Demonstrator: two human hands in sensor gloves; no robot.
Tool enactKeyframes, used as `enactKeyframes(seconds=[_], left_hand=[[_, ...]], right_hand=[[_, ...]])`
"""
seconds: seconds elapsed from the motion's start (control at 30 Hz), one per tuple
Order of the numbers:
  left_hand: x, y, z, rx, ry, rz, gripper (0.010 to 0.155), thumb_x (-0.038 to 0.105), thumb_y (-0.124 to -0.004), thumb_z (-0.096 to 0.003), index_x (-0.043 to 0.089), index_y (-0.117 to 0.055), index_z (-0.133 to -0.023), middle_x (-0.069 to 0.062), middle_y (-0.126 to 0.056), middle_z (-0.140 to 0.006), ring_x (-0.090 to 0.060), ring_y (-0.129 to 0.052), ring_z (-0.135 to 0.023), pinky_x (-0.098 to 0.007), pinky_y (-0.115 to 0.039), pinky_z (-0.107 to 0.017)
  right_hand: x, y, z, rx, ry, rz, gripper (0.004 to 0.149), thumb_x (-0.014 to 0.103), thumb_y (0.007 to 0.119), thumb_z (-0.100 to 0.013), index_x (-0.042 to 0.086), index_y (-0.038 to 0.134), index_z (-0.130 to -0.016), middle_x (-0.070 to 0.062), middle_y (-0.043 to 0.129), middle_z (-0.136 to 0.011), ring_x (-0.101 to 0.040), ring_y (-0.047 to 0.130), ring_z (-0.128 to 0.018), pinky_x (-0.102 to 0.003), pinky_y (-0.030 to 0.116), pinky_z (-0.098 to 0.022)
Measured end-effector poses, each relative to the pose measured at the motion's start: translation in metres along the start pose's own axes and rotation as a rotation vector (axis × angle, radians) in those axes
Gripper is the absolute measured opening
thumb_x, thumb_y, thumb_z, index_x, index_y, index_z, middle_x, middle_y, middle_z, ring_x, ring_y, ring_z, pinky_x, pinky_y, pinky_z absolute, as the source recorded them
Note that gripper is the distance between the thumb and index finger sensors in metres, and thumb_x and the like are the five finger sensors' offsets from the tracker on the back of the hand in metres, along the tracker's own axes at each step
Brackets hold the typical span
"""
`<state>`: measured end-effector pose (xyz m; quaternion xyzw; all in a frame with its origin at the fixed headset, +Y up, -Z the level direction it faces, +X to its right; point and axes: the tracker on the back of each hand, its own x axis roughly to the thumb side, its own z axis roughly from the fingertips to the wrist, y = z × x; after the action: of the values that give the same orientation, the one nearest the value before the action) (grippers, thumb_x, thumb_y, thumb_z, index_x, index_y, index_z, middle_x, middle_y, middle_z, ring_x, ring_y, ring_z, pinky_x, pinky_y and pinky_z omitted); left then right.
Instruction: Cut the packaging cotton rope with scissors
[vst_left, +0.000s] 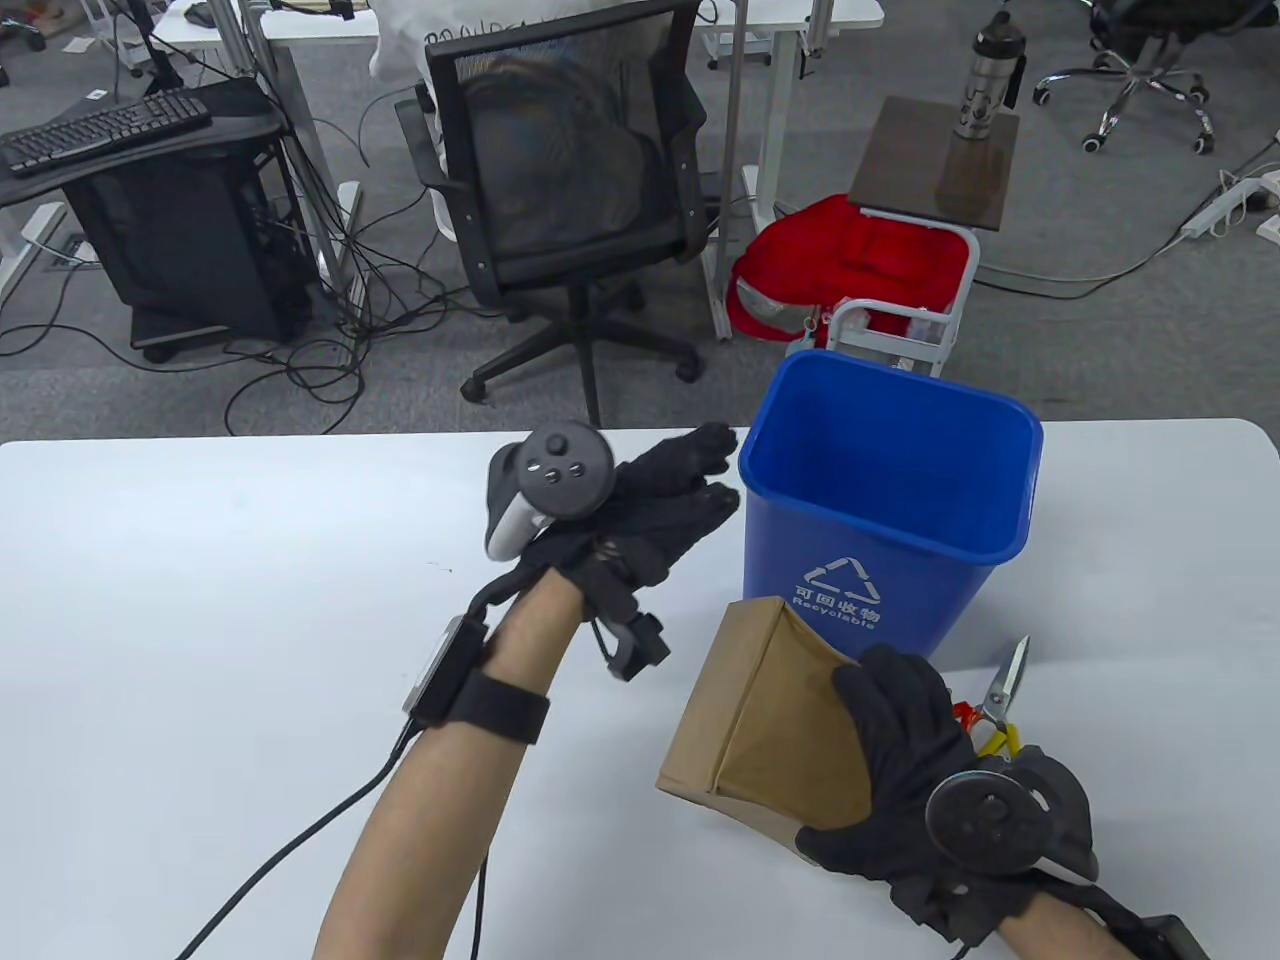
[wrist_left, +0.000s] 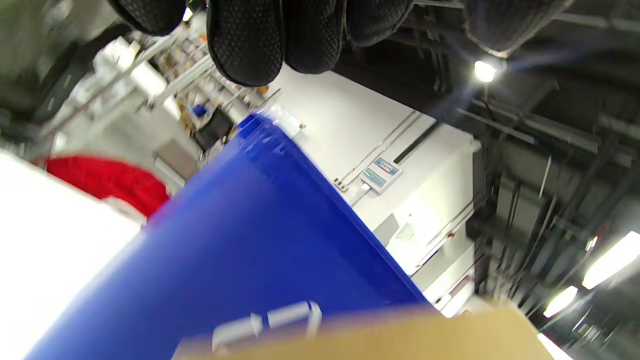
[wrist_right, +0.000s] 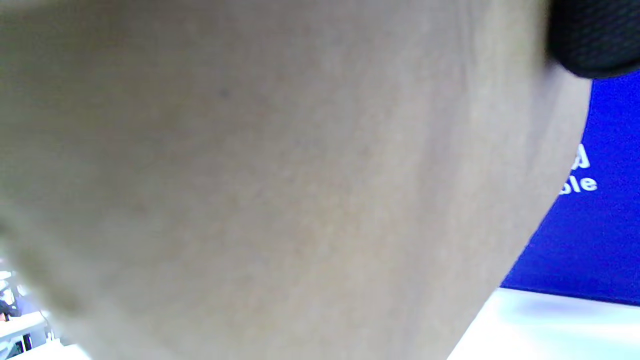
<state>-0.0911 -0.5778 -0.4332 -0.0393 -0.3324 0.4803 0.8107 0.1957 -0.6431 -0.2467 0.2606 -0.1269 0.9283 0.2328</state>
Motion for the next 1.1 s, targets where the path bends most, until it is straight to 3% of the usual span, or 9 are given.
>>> enactKeyframes(seconds=[0.17, 0.33, 0.53, 0.63, 0.77, 0.97, 1.0, 1.03, 1.1], left_hand=[[-0.062, -0.02, 0.071, 0.023, 0.079, 0.34, 0.069, 0.052, -0.066, -0.0606, 0.013, -0.049, -0.115, -0.026, -0.057, -0.111, -0.054, -0.07, -0.092, -0.074, -0.053, -0.065], [-0.09, -0.046, 0.115, 0.059, 0.097, 0.578, 0.077, 0.055, -0.064, -0.0616, 0.007, -0.039, -0.117, -0.032, -0.046, -0.113, -0.058, -0.06, -0.098, -0.074, -0.051, -0.066], [-0.103, -0.065, 0.131, -0.106, 0.015, 0.953, 0.085, 0.062, -0.057, -0.0629, 0.002, -0.032, -0.118, -0.037, -0.041, -0.114, -0.062, -0.058, -0.099, -0.076, -0.049, -0.067], [-0.109, -0.062, 0.136, -0.105, -0.098, 1.122, 0.084, 0.06, -0.056, -0.064, 0.001, -0.029, -0.118, -0.038, -0.039, -0.114, -0.064, -0.059, -0.099, -0.075, -0.052, -0.067], [-0.119, -0.056, 0.145, -0.138, -0.137, 1.214, 0.086, 0.061, -0.056, -0.0649, 0.008, -0.017, -0.12, -0.043, -0.029, -0.113, -0.071, -0.045, -0.102, -0.077, -0.049, -0.068], [-0.127, -0.041, 0.153, -0.026, -0.182, 1.268, 0.088, 0.062, -0.057, -0.0646, 0.011, -0.011, -0.119, -0.044, -0.025, -0.112, -0.073, -0.042, -0.101, -0.077, -0.052, -0.067], [-0.129, -0.038, 0.155, 0.007, -0.193, 1.279, 0.088, 0.062, -0.056, -0.0648, 0.011, -0.01, -0.119, -0.043, -0.024, -0.113, -0.072, -0.041, -0.101, -0.076, -0.052, -0.068], [-0.13, -0.035, 0.156, 0.043, -0.204, 1.295, 0.088, 0.061, -0.056, -0.0648, 0.011, -0.009, -0.119, -0.043, -0.022, -0.113, -0.072, -0.04, -0.102, -0.076, -0.052, -0.069], [-0.132, -0.032, 0.158, 0.087, -0.213, 1.304, 0.088, 0.062, -0.056, -0.0647, 0.011, -0.01, -0.119, -0.043, -0.024, -0.113, -0.071, -0.042, -0.102, -0.075, -0.054, -0.068]], right_hand=[[0.017, -0.006, -0.018, -0.022, -0.033, -0.003, 0.122, 0.072, 0.096, -0.028, 0.008, 0.031, -0.109, -0.034, 0.026, -0.113, -0.062, 0.033, -0.097, -0.084, 0.068, -0.042], [0.038, -0.006, -0.045, -0.027, -0.066, -0.017, 0.122, 0.072, 0.096, -0.028, 0.008, 0.031, -0.109, -0.034, 0.027, -0.113, -0.062, 0.033, -0.097, -0.084, 0.068, -0.042], [0.065, 0.006, -0.083, 0.0, -0.075, -0.031, 0.122, 0.073, 0.096, -0.028, 0.008, 0.031, -0.11, -0.034, 0.027, -0.113, -0.063, 0.034, -0.097, -0.084, 0.068, -0.042], [0.074, 0.012, -0.099, 0.012, -0.075, -0.071, 0.122, 0.072, 0.097, -0.028, 0.008, 0.032, -0.11, -0.034, 0.027, -0.113, -0.063, 0.033, -0.098, -0.085, 0.067, -0.042], [0.086, 0.021, -0.123, 0.059, -0.087, -0.064, 0.12, 0.071, 0.097, -0.028, 0.009, 0.035, -0.111, -0.034, 0.026, -0.115, -0.063, 0.031, -0.1, -0.086, 0.065, -0.045], [0.111, 0.023, -0.155, 0.096, -0.089, -0.021, 0.109, 0.066, 0.094, -0.033, 0.011, 0.045, -0.113, -0.028, 0.029, -0.119, -0.06, 0.028, -0.104, -0.092, 0.042, -0.054], [0.119, 0.022, -0.16, 0.087, -0.105, 0.016, 0.106, 0.065, 0.093, -0.034, 0.01, 0.047, -0.113, -0.026, 0.033, -0.12, -0.059, 0.03, -0.105, -0.091, 0.04, -0.056], [0.126, 0.022, -0.163, 0.047, -0.132, 0.041, 0.098, 0.061, 0.091, -0.038, 0.01, 0.052, -0.111, -0.025, 0.049, -0.119, -0.056, 0.044, -0.104, -0.09, 0.042, -0.057], [0.14, 0.026, -0.169, 0.013, -0.191, 0.11, 0.091, 0.058, 0.089, -0.04, 0.008, 0.057, -0.11, -0.029, 0.054, -0.116, -0.06, 0.052, -0.1, -0.09, 0.047, -0.055]])
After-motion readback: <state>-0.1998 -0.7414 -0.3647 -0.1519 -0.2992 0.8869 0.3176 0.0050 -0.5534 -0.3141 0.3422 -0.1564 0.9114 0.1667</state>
